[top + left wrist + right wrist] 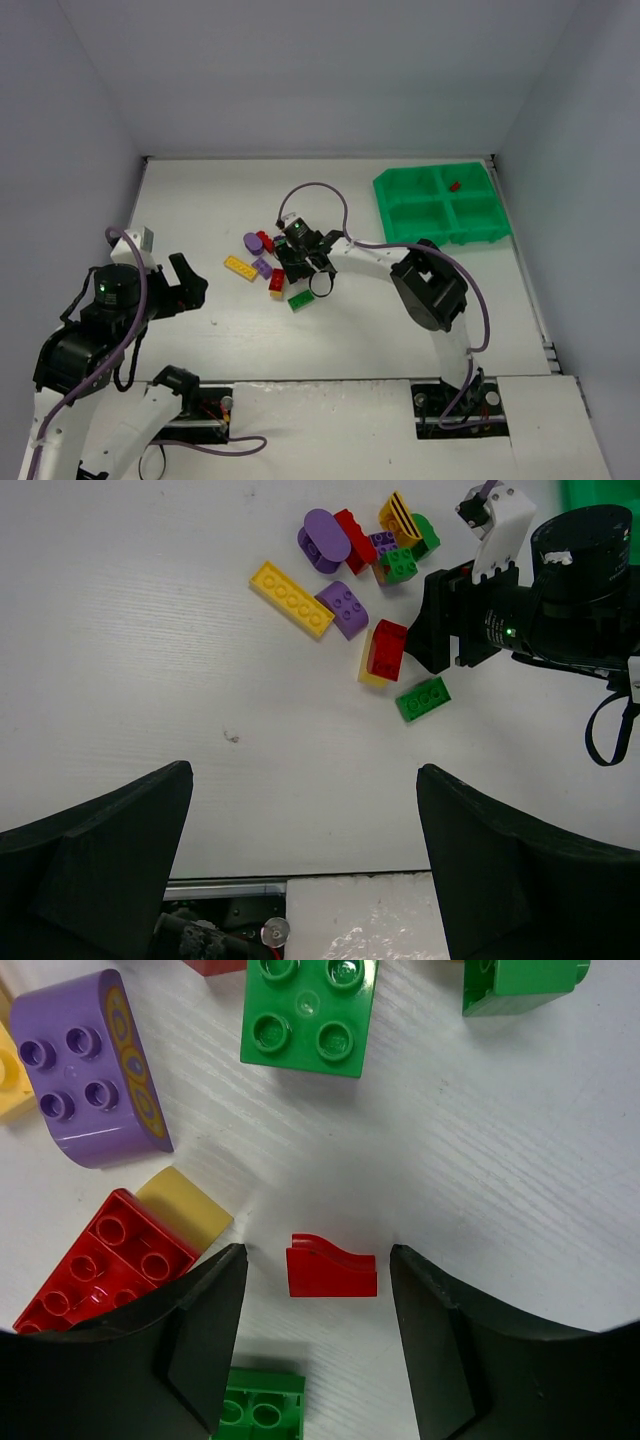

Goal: Sort the legos into containers by color

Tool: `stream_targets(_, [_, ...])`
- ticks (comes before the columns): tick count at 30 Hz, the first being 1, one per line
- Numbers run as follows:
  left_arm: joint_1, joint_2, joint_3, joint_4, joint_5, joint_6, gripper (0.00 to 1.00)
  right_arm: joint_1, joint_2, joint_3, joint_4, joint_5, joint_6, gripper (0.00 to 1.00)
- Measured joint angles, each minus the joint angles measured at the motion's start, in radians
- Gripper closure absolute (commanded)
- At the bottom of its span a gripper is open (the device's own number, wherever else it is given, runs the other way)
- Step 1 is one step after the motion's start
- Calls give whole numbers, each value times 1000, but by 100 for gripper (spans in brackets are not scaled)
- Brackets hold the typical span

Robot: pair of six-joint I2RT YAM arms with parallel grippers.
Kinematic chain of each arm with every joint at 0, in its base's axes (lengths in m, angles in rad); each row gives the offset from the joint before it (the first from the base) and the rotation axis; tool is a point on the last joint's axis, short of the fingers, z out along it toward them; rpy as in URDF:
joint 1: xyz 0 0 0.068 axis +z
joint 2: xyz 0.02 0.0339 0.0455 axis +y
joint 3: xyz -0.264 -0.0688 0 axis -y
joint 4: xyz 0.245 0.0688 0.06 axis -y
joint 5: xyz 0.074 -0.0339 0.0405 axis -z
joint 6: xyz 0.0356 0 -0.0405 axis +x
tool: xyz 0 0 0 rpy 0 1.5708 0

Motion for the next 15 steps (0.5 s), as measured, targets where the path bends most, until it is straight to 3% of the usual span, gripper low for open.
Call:
stream_targets(8, [0, -6, 4, -8, 0, 0, 13, -1, 1, 2, 0, 0, 5, 57])
stream_targets(11, [0, -8, 4, -10, 1, 0, 13, -5, 2, 2, 0, -1, 6, 75])
stream_targets(12, [0, -8, 4, -10, 2, 0, 13, -6, 3, 2, 0, 0, 8, 86])
stream_targets(15, [0, -8, 4, -10, 3, 0, 13, -7, 2, 2, 1, 8, 11, 100])
